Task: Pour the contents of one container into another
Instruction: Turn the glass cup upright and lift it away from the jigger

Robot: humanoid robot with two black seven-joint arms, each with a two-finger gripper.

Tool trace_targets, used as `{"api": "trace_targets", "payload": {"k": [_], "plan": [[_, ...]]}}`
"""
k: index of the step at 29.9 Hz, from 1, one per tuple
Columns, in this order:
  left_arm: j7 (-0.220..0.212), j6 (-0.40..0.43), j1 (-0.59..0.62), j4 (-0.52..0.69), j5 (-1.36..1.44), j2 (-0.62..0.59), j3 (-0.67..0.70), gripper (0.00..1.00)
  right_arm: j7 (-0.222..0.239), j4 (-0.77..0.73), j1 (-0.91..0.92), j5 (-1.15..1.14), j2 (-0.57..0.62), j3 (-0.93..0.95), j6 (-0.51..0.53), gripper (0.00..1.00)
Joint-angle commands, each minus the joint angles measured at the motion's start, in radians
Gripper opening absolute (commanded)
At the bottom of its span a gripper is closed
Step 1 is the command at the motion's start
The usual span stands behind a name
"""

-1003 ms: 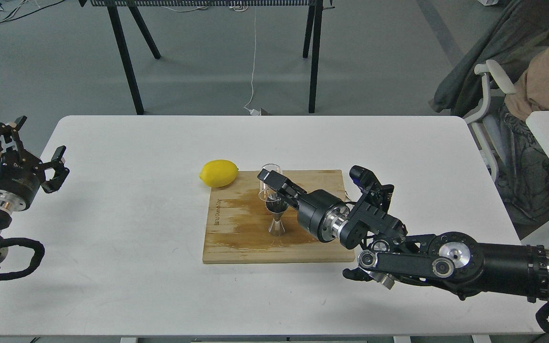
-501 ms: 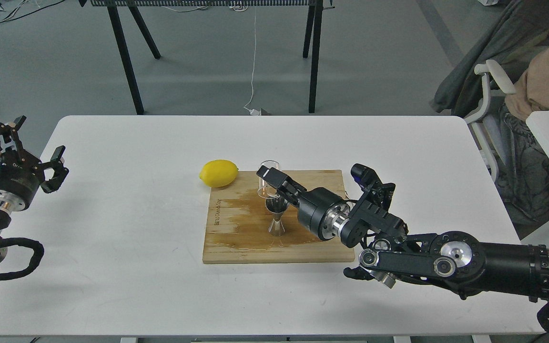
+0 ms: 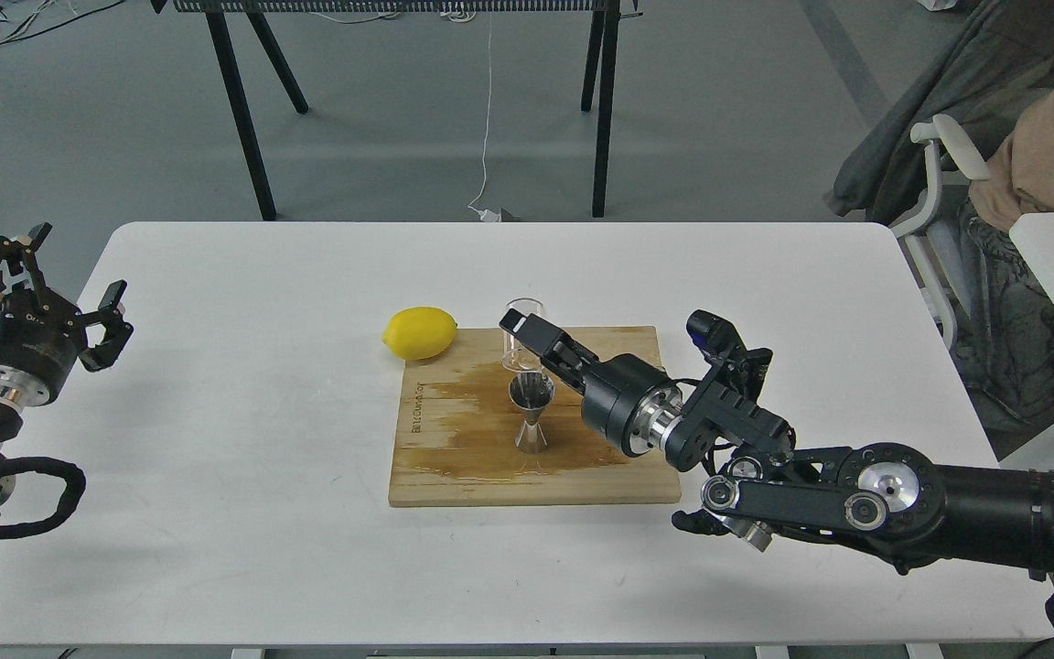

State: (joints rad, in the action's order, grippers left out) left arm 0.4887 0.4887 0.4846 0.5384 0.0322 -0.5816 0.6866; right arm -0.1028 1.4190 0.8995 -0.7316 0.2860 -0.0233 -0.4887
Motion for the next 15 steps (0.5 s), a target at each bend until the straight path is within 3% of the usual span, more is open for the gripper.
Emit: {"api": "trace_targets", "payload": {"k": [1,10,15], "plan": [[0.000,0.000,0.000,0.000,0.000,0.000,-0.001,0.97,0.000,0.000,-0.001,0.000,0.005,0.000,0.000,0.37],[0.000,0.000,0.000,0.000,0.000,-0.001,-0.001,0.97,0.002,-0.003,-0.010,0.014,0.008,0.026,0.000,0.37],[0.000,0.000,-0.001,0.000,0.000,0.000,-0.001,0.97,0.012,0.003,-0.086,0.021,0.009,0.173,0.000,0.37]]}}
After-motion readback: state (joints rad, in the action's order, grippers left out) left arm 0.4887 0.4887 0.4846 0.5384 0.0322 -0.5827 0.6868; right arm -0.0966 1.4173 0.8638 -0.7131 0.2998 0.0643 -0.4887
